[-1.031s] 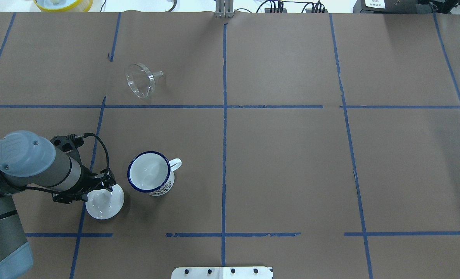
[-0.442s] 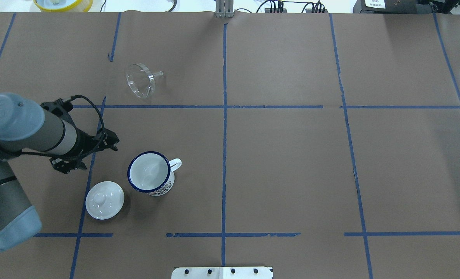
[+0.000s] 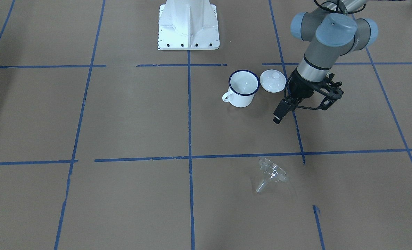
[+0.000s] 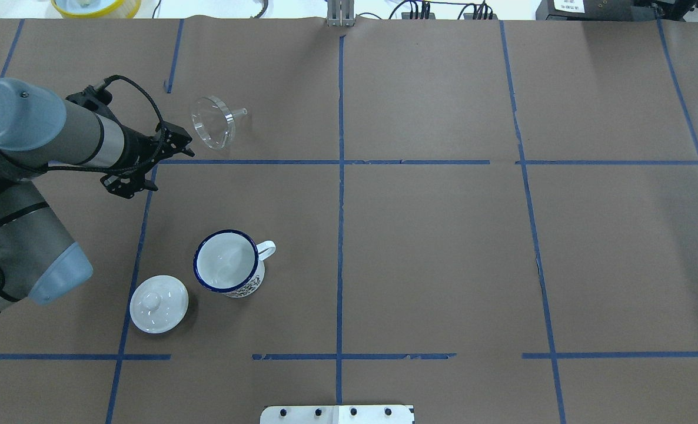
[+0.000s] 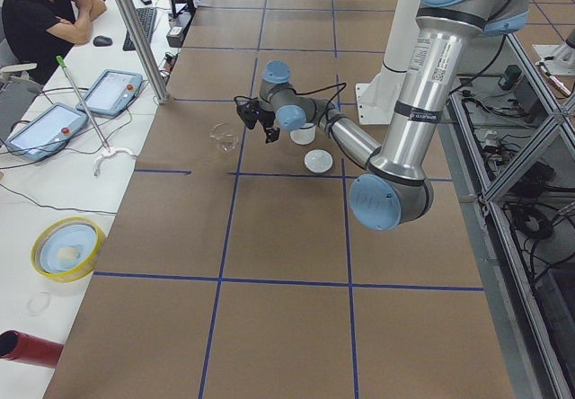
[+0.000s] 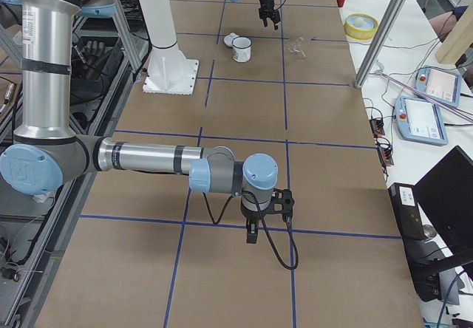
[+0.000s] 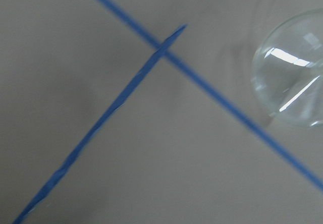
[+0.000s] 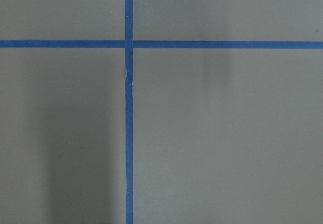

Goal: Place funnel on cup
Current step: 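Move the left gripper over to the glass funnel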

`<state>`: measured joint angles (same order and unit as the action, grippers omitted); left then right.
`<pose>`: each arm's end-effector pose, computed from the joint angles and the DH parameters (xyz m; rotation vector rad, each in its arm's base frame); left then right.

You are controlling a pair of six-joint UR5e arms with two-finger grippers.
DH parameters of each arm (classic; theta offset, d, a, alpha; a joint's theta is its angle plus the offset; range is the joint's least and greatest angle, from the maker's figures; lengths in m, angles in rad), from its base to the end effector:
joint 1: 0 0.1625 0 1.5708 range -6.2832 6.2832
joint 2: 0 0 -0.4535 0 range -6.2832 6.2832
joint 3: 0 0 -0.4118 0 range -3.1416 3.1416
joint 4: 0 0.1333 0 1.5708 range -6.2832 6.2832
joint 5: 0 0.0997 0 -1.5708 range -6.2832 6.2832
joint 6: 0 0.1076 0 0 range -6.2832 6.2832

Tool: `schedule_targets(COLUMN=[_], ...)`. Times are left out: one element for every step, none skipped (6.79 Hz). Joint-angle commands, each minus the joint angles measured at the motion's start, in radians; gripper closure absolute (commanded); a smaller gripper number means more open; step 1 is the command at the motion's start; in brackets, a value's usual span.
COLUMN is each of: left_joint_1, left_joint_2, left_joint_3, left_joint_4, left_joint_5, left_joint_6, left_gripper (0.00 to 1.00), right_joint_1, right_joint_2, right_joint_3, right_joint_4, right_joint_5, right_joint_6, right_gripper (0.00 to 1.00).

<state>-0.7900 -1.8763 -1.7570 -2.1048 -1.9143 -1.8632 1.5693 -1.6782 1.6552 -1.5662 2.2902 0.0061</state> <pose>0.3799 -0.5213 0.3679 -0.0547 1.0922 -0.8007 0.0617 -0.4614 0.7056 -0.0203 -0.7193 0.0110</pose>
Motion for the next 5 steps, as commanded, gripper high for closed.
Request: schedule_targets(left_joint_1=[-0.028, -0.040, -0.044, -0.046, -0.046], left_joint_2=[-0.006, -0.027, -0.071, -0.078, -0.082], left_joint_3=[0.155, 0.215, 0.270, 0.287, 0.344], left_joint_4=[-0.370, -0.414, -0.420, -0.491, -0.591], left_joint_5=[0.087, 0.092, 0.133, 0.147, 0.179], left_joint_6=[-0.160, -0.165, -0.165, -0.177, -0.292], left_gripper=[0.00, 0.00, 0.00, 0.00, 0.00], right_joint_1=[0.000, 0.000, 0.000, 0.000, 0.000], right_joint_2=[0.000, 0.000, 0.000, 0.000, 0.000], right_joint_3=[0.000, 0.001, 0.000, 0.001, 0.001], right_joint_4=[0.000, 0.000, 0.000, 0.000, 0.000], right_joint_5=[0.000, 0.000, 0.000, 0.000, 0.000], right_joint_6=[0.000, 0.000, 0.000, 0.000, 0.000], right_gripper=[0.00, 0.00, 0.00, 0.00, 0.00])
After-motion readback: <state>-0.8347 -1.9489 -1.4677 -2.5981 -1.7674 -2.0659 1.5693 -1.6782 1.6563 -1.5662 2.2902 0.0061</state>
